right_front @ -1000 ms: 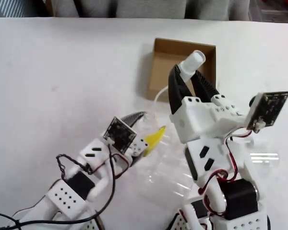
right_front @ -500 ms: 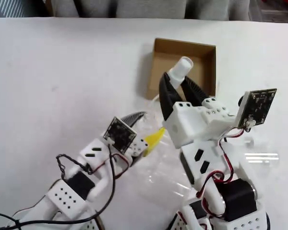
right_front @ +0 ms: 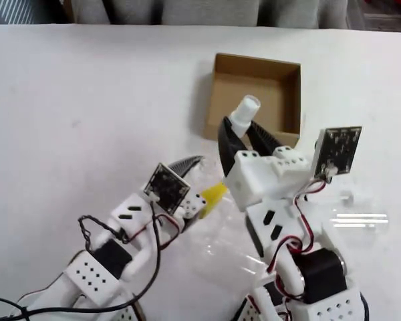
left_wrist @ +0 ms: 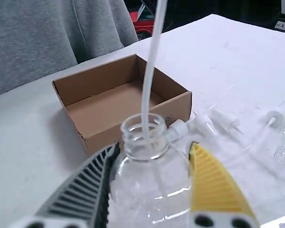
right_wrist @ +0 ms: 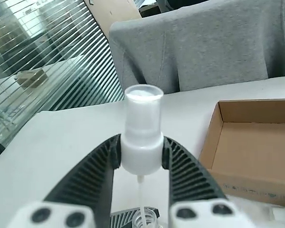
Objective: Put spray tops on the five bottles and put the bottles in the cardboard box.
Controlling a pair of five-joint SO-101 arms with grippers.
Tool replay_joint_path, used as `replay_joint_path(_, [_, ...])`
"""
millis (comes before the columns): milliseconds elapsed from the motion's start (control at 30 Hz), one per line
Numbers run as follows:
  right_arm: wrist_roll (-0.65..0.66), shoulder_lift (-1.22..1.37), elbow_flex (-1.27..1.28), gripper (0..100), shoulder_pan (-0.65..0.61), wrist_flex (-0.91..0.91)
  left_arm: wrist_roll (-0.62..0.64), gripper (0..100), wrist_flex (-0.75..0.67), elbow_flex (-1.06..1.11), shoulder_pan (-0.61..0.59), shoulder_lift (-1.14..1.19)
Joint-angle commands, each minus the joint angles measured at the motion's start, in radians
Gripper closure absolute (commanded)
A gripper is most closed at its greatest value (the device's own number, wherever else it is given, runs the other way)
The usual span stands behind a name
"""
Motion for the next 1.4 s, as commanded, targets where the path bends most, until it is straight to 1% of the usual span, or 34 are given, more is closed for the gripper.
replay_joint_path(0, [0.012, -0.035, 0.021, 97.7, -0.028, 0.002, 0.009, 90, -0.032, -0.009, 0.008, -0.028])
replay_joint_path(133, [0.012, -0.036, 0.075, 97.5, -0.128, 0.004, 0.009, 90, -0.032, -0.009, 0.008, -0.028])
replay_joint_path(167, [0.012, -0.035, 0.08, 96.2, -0.143, 0.004, 0.009, 90, -0.032, -0.009, 0.008, -0.028])
replay_joint_path(233, [0.014, -0.033, 0.081, 90.2, -0.159, 0.007, 0.009, 90, -0.032, -0.009, 0.008, -0.028])
replay_joint_path(300, [0.014, -0.033, 0.074, 83.1, -0.159, 0.033, 0.009, 90, -0.032, -0.009, 0.008, -0.028])
replay_joint_path(367, [0.014, -0.039, 0.054, 78.2, -0.159, 0.065, 0.009, 90, -0.032, -0.009, 0.008, -0.028])
replay_joint_path(433, [0.014, -0.041, 0.008, 75.9, -0.156, 0.105, 0.009, 90, -0.032, -0.009, 0.008, -0.028])
replay_joint_path(567, [0.018, -0.033, -0.149, 74.7, -0.102, 0.197, 0.009, 90, -0.032, -0.008, 0.007, -0.028])
replay_joint_path(633, [0.08, -0.033, -0.216, 75.2, -0.051, 0.216, 0.009, 90, -0.038, 0.0, 0.007, -0.028])
replay_joint_path(700, [0.13, -0.033, -0.269, 75.2, 0.027, 0.217, 0.009, 90, -0.038, 0.003, 0.007, -0.028])
replay_joint_path(833, [0.155, -0.031, -0.29, 76.4, 0.214, 0.222, 0.009, 90, -0.04, 0.003, -0.005, -0.028])
replay_joint_path(900, [0.161, -0.025, -0.272, 82.9, 0.294, 0.234, 0.009, 90, -0.04, 0.0, -0.027, -0.028])
replay_joint_path(967, [0.166, 0.007, -0.249, 93.8, 0.371, 0.232, 0.009, 90, -0.06, -0.002, -0.053, -0.028])
replay_joint_path(1000, [0.196, 0.033, -0.238, 98.8, 0.403, 0.226, 0.009, 90, -0.081, 0.002, -0.062, -0.028])
replay_joint_path(1033, [0.239, 0.067, -0.229, 98.5, 0.433, 0.225, 0.009, 90, -0.1, 0.003, -0.073, -0.028])
replay_joint_path(1100, [0.285, 0.147, -0.213, 94.5, 0.49, 0.222, 0.009, 90, -0.118, 0.003, -0.091, -0.028])
replay_joint_path(1233, [0.298, 0.352, -0.222, 96.4, 0.573, 0.183, 0.011, 90, -0.118, -0.003, -0.12, -0.028])
replay_joint_path(1367, [0.413, 0.57, -0.269, 97.1, 0.625, 0.11, 0.017, 90, -0.118, -0.04, -0.166, -0.027])
